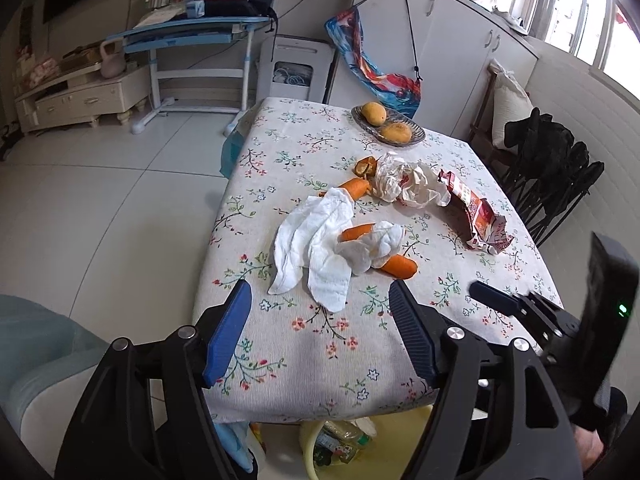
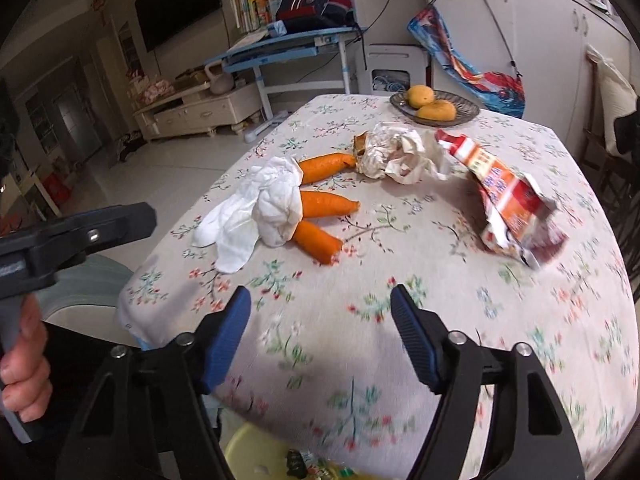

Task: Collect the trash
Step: 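Move both open grippers back toward the items on the table, then close the right gripper around an orange carrot on the table, then grasp the small crumpled white tissue with the left gripper while the right holds the carrot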

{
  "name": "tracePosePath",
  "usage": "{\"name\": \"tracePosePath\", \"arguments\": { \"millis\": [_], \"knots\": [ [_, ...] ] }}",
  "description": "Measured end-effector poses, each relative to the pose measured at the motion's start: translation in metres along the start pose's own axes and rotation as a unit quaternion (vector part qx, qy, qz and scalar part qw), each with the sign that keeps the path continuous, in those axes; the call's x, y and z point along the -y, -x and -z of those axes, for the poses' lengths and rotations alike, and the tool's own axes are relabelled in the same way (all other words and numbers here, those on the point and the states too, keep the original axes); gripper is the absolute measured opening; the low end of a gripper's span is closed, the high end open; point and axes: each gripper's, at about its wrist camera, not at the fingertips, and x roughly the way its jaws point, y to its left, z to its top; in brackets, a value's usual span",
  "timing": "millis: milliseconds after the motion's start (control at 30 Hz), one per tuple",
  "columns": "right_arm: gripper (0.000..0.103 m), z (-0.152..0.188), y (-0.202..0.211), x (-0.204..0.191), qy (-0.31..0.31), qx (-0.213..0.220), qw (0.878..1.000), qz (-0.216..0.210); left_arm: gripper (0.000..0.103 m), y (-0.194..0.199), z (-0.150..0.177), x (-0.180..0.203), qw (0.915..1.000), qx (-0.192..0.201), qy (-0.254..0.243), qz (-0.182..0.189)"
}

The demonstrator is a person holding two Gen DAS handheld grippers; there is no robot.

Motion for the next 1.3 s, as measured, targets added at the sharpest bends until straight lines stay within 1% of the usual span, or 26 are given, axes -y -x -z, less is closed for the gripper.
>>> {"name": "tracePosePath", "arguments": {
  "millis": [133, 333, 433, 467, 533, 567, 600, 700, 867, 1000, 1167, 1300],
  "knots": [
    [0.064, -0.011, -0.018, -0.001, 0.022, -0.010, 1.000, -0.003, 0.068, -0.007, -0.001, 0.000, 0.9999, -0.012, 0.003, 0.004],
    [0.061, -0.023, -0.042, -0.002, 0.043, -0.025, 0.999, -0.011, 0.068, -0.011, -0.002, -0.002, 0.9998, -0.018, 0.008, 0.007],
    [0.055, -0.024, -0.051, -0.003, 0.054, -0.031, 0.998, -0.023, 0.069, -0.013, -0.003, 0.000, 0.9997, -0.021, 0.008, 0.007],
    [0.051, -0.024, -0.053, -0.003, 0.059, -0.035, 0.997, -0.027, 0.069, -0.015, -0.004, 0.001, 0.9997, -0.022, 0.007, 0.006],
    [0.038, -0.024, -0.051, -0.004, 0.064, -0.035, 0.997, -0.035, 0.069, -0.017, -0.005, 0.002, 0.9997, -0.024, 0.004, 0.005],
    [0.030, -0.022, -0.049, -0.005, 0.069, -0.038, 0.996, -0.033, 0.069, -0.019, -0.005, 0.003, 0.9997, -0.025, 0.003, 0.004],
    [0.026, -0.021, -0.048, -0.004, 0.071, -0.040, 0.996, -0.033, 0.069, -0.020, -0.006, 0.004, 0.9997, -0.026, 0.001, 0.003],
    [0.020, -0.017, -0.040, 0.000, 0.069, -0.049, 0.996, -0.036, 0.069, -0.024, -0.006, 0.008, 0.9996, -0.028, -0.006, 0.000],
    [0.018, -0.007, -0.026, 0.009, 0.063, -0.067, 0.995, -0.030, 0.069, -0.028, -0.004, 0.016, 0.9992, -0.034, -0.018, 0.000],
    [0.018, 0.001, -0.013, 0.021, 0.050, -0.084, 0.995, -0.020, 0.069, -0.031, -0.001, 0.026, 0.9983, -0.043, -0.036, 0.015],
    [0.018, 0.010, -0.001, 0.029, 0.046, -0.109, 0.993, 0.013, 0.069, -0.040, 0.003, 0.047, 0.9960, -0.058, -0.058, 0.035],
    [0.018, 0.017, 0.010, 0.038, 0.036, -0.116, 0.992, 0.040, 0.069, -0.050, 0.002, 0.060, 0.9953, -0.061, -0.063, 0.042]
  ]
}}
